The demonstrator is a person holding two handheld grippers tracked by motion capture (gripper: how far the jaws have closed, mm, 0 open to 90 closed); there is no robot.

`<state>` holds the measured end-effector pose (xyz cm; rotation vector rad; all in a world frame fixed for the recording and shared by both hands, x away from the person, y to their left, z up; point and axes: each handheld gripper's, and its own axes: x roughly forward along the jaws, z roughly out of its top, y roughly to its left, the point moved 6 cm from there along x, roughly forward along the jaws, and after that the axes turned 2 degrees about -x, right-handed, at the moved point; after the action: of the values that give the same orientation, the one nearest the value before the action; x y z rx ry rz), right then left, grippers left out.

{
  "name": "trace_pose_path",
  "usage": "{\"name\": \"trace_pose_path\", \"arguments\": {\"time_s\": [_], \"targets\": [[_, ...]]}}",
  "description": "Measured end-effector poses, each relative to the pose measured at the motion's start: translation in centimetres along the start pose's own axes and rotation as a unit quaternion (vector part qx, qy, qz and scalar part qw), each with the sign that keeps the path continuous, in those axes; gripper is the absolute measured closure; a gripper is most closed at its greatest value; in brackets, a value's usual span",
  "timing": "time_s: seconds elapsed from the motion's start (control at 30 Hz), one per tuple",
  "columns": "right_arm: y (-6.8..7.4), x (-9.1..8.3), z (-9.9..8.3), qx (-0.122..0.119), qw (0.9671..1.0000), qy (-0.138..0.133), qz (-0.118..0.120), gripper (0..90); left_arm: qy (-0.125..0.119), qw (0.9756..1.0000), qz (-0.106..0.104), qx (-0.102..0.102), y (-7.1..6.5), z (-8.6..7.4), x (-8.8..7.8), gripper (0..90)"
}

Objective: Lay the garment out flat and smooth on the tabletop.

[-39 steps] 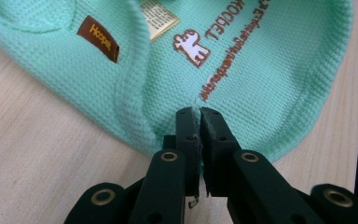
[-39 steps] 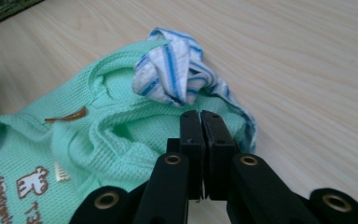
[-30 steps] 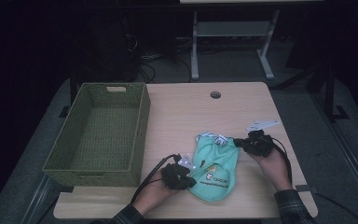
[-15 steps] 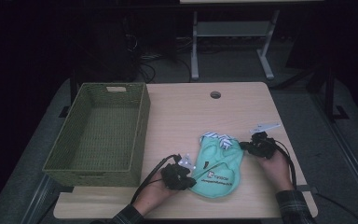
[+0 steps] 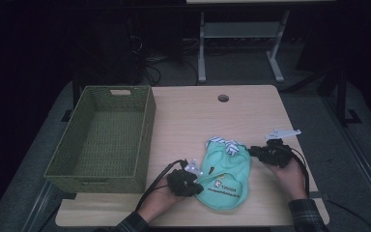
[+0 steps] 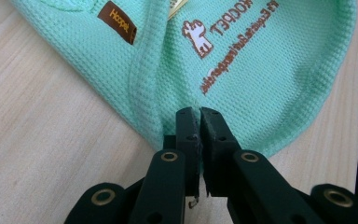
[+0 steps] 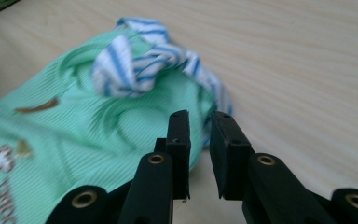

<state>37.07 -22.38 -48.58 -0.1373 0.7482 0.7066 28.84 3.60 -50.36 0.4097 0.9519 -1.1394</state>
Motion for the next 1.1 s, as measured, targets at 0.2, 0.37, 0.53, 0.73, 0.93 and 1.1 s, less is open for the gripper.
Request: {"name": "trace_pose_path", "arguments": {"time_s": [0.2, 0.37, 0.53, 0.73, 0.93, 1.1], "targets": [[2.2, -1.2, -1.8, -0.002, 0.9997, 0.013, 0.020, 77.2, 0.003, 1.0000, 0.001, 0.004, 0.0, 0.0, 0.0, 85.7], [3.9, -2.0, -2.7, -0.010, 0.9994, 0.010, 0.032, 76.3, 0.003, 1.0000, 0.001, 0.004, 0.0, 0.0, 0.0, 85.7], [6.0, -2.0, -3.5, -0.018, 0.9984, 0.027, 0.047, 74.3, 0.000, 1.0000, 0.002, 0.001, 0.0, 0.0, 0.0, 85.8], [7.5, -1.3, -3.6, -0.039, 0.9973, 0.043, 0.045, 70.8, 0.000, 1.0000, 0.000, -0.001, 0.0, 0.0, 0.0, 85.7], [8.2, 0.2, -4.1, -0.069, 0.9942, 0.079, 0.024, 70.2, 0.000, 1.0000, 0.001, 0.000, 0.0, 0.0, 0.0, 85.7], [8.0, 0.0, -4.2, -0.081, 0.9934, 0.081, 0.009, 87.9, 0.005, 1.0000, 0.004, 0.004, 0.0, 0.0, 0.0, 84.8]]}}
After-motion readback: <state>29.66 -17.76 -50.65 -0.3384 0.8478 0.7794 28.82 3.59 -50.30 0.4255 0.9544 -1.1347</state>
